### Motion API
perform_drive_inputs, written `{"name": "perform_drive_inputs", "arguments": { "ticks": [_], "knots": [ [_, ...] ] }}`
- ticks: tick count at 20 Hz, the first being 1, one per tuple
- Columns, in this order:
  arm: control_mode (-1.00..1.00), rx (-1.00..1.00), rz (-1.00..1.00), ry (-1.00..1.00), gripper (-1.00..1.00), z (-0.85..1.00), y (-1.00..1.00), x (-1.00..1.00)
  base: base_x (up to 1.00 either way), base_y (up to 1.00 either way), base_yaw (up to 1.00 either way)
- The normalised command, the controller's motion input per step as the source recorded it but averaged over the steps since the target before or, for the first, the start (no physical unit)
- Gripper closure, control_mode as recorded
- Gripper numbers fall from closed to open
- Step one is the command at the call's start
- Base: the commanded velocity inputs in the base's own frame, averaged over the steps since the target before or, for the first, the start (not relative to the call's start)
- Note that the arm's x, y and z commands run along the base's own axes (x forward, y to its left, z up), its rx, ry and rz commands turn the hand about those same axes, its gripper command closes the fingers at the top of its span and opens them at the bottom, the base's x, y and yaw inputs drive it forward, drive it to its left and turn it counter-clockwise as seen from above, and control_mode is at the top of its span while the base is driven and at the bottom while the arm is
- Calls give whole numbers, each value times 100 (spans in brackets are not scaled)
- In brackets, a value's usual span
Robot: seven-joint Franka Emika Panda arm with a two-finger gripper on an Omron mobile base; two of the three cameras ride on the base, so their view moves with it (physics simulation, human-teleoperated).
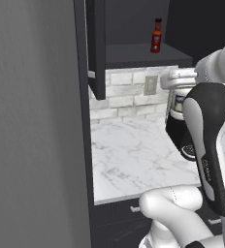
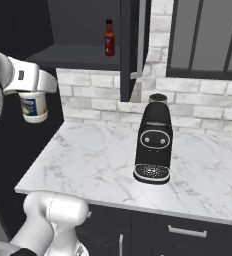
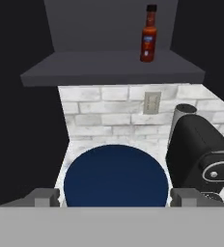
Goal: Move the mayonnaise and condiment bottle from the cabinet to the dining counter.
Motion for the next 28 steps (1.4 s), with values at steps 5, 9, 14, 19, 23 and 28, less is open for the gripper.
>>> {"name": "perform_drive_inputs", "arguments": {
  "ticks": [5,9,14,19,23,28],
  "knots": [
    [-100,0,0,14,100,-37,0,-42,0,0,0],
    [100,0,0,7,100,-14,0,-27,-13,0,0],
    [100,0,0,0,100,0,0,0,-93,0,0],
    [100,0,0,0,100,0,0,0,-97,-7,-17],
    [100,0,0,0,100,0,0,0,-23,-17,-80],
    [100,0,0,0,100,0,0,0,0,0,-100]
  ]
}}
